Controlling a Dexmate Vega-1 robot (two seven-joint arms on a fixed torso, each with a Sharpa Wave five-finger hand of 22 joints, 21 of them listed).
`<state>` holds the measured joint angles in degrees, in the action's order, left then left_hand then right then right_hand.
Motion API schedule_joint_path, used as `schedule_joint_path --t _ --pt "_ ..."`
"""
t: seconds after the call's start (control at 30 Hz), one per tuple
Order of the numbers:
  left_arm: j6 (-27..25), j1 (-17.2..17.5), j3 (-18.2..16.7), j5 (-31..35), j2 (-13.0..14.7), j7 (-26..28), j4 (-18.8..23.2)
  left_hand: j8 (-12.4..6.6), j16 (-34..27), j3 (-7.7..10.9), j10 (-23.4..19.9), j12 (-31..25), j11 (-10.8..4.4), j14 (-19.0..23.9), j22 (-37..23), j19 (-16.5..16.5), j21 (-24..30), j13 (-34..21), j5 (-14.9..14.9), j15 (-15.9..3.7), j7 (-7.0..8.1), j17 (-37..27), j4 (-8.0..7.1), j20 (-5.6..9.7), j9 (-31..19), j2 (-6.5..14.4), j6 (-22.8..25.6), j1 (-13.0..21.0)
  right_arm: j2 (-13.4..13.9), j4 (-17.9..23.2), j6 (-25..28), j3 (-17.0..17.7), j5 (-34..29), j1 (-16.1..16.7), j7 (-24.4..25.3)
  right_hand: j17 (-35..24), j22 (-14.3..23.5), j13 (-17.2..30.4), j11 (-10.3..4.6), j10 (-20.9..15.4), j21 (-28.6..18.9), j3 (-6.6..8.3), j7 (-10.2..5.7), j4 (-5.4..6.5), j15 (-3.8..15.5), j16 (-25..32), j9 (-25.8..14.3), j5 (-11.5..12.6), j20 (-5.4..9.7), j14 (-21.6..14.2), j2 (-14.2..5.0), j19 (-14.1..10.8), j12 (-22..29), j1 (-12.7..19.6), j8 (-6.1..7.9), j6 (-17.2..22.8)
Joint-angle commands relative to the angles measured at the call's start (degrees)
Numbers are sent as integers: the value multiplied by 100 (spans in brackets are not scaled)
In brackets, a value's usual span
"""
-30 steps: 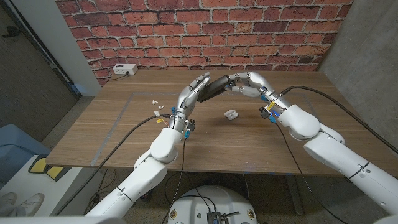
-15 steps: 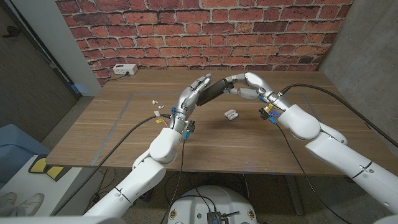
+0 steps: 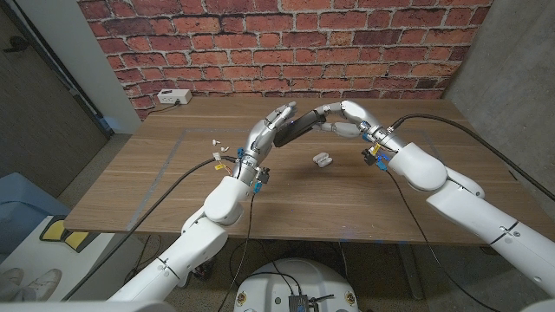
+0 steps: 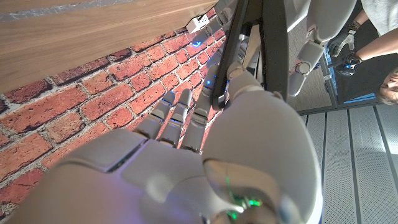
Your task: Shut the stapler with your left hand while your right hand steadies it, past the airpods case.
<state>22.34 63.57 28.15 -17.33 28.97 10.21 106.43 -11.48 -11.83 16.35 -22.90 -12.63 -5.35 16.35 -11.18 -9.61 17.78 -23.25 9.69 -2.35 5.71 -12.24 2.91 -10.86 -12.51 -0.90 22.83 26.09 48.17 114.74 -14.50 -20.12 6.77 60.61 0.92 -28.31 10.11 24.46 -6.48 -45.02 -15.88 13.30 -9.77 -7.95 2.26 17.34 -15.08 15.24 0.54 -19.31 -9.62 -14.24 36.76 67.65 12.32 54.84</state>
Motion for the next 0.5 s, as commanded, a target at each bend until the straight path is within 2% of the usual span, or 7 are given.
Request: schedule_joint_path --t 0.03,0.5 --pt "275 -109 0 -77 39 -320 -232 -33 -1 -47 16 -24 -39 -39 -20 39 -5 -1 16 -14 14 -9 0 -14 10 -37 29 -73 -30 -182 -90 -105 111 -153 -221 -16 21 32 -372 -342 8 45 -10 25 1086 -8 -40 -37 42 3 -82 -11 -15 34 58 -27" --pt "-108 -104 -43 -97 135 -251 -124 -19 6 -105 40 -23 0 -70 -21 56 -29 14 35 44 -52 -4 -8 -62 31 -107 5 -166 -14 -145 -5 -146 38 -230 -235 -37 24 116 -402 -299 62 82 -55 50 1088 19 -133 -183 68 29 -99 19 -48 43 106 -82"
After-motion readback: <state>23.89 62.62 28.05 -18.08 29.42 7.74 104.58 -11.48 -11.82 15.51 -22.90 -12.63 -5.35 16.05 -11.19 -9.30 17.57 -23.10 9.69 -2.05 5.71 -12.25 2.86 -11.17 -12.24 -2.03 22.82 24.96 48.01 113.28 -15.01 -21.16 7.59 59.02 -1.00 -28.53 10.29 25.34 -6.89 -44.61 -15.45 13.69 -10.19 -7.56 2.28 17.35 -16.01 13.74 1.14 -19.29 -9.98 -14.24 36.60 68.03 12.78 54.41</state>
